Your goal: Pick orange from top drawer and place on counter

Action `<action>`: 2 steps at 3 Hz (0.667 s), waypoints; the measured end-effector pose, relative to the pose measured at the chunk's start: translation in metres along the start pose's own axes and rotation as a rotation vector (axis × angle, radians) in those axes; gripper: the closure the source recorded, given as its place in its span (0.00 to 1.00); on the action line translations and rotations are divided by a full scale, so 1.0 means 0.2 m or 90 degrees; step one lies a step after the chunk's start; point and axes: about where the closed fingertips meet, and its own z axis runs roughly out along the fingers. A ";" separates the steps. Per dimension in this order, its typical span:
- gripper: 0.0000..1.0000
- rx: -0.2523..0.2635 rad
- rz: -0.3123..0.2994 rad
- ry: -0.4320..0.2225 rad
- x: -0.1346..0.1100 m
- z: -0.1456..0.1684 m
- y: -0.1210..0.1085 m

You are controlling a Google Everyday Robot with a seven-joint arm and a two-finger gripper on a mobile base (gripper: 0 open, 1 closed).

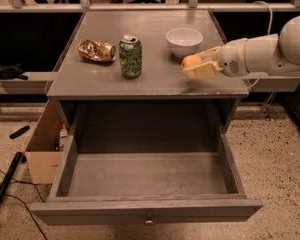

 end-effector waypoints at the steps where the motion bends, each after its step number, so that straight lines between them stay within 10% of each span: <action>1: 1.00 0.014 0.009 0.025 0.07 0.12 -0.15; 2: 1.00 0.018 0.018 0.034 0.13 0.18 -0.21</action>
Offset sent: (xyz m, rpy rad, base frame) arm 0.0631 -0.0158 -0.0521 -0.0486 0.0506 -0.0695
